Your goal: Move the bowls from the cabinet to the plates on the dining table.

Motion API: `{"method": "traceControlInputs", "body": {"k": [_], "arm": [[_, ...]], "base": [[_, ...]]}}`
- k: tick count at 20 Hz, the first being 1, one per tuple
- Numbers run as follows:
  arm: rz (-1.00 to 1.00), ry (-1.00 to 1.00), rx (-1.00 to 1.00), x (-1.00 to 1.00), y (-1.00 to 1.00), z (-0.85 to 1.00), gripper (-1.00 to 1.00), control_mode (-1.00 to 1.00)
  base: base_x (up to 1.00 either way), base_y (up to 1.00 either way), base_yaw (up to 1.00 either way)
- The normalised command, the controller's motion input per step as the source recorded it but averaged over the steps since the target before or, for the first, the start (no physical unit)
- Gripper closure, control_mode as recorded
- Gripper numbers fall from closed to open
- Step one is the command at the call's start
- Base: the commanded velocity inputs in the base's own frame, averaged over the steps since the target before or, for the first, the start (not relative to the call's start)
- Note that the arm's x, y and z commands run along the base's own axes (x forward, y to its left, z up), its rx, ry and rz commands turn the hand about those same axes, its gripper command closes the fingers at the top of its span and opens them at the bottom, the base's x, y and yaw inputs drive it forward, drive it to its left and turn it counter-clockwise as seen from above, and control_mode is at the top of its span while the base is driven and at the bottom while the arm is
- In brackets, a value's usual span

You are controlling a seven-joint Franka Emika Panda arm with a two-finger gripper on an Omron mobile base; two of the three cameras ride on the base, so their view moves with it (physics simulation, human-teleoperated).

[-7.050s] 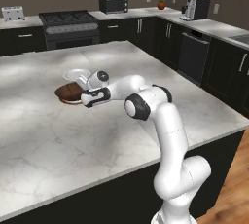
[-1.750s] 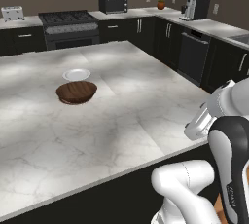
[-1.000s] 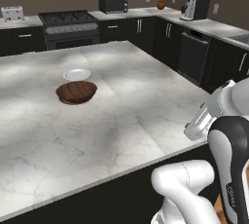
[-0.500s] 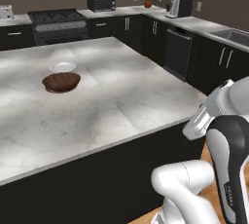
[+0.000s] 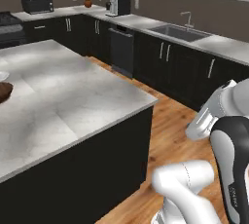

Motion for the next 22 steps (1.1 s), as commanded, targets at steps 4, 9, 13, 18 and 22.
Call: {"method": "traceControlInputs", "body": {"k": [4, 9, 13, 18, 22], "arm": [[0.0, 0.0, 0.0, 0.0, 0.0, 0.0, -1.0, 1.0], [0.0, 0.0, 0.0, 0.0, 0.0, 0.0, -1.0, 1.0], [0.0, 0.0, 0.0, 0.0, 0.0, 0.0, -1.0, 1.0], [0.0, 0.0, 0.0, 0.0, 0.0, 0.0, -1.0, 1.0], [0.0, 0.0, 0.0, 0.0, 0.0, 0.0, -1.0, 1.0]], "base": [[0.0, -0.5, -0.63], [0.0, -0.33, -0.63], [0.03, -0.2, -0.59], [0.11, -0.18, -0.53], [0.11, -0.04, -0.52]]}}
